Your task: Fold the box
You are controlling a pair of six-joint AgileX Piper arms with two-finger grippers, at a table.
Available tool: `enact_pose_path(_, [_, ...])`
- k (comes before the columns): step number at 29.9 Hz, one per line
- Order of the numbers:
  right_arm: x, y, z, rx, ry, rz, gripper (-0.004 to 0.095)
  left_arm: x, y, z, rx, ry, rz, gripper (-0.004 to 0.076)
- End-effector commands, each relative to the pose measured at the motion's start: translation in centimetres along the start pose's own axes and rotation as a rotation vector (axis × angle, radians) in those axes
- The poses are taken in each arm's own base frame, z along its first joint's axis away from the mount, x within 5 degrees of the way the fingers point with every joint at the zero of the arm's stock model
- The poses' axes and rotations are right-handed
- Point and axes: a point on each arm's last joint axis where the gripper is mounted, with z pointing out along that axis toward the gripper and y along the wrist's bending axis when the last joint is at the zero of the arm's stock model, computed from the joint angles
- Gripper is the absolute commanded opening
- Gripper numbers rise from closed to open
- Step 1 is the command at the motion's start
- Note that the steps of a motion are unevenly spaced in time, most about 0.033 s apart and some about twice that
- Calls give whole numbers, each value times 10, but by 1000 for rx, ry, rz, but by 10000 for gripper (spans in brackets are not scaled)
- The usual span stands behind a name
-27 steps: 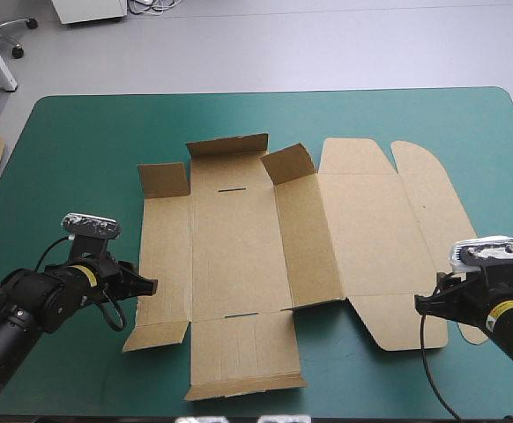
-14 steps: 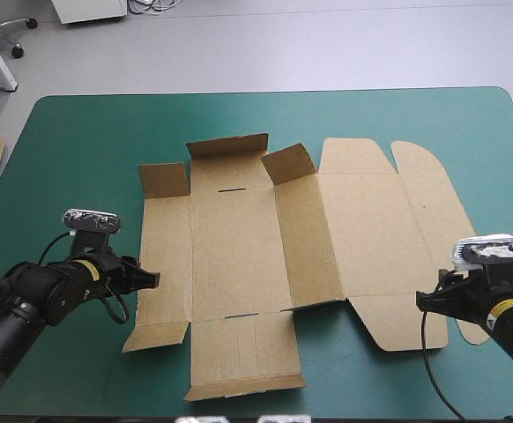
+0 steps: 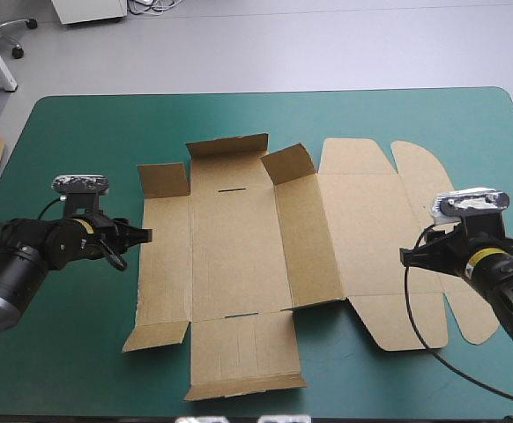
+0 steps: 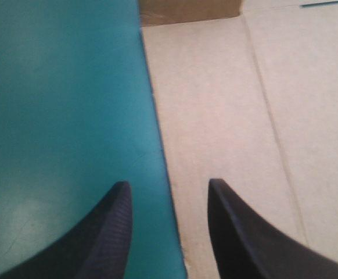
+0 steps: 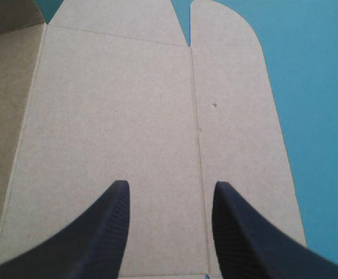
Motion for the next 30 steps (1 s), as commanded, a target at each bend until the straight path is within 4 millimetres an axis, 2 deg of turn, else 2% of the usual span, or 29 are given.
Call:
enact_pose_path(1, [-25, -1, -3, 10, -80, -33, 432, -12, 25, -5, 43, -46, -78, 312])
enact_pose_path(6, [-40, 1, 3, 21, -56, -68, 432, -5, 55, -3, 162, 26, -171, 313])
enact_pose_path(10, [-52, 2, 4, 21, -36, -74, 432, 5, 65, -3, 245, 94, -218, 314])
enact_pose_path(13, [-55, 2, 3, 19, -39, -69, 433, 20, 64, 8, 288, 114, -231, 316])
enact_pose_path(17, [-52, 1, 3, 27, -12, -69, 432, 54, 53, 32, 387, 146, -320, 345])
enact_pose_path(21, [-52, 1, 3, 29, -3, -69, 433, 75, 45, 45, 452, 112, -394, 357])
enact_pose_path(26, [-51, 1, 3, 31, 2, -69, 432, 88, 48, 53, 399, 123, -417, 357])
enact_pose_path(30, [-50, 1, 3, 34, 13, -70, 432, 88, 48, 53, 389, 118, -428, 357])
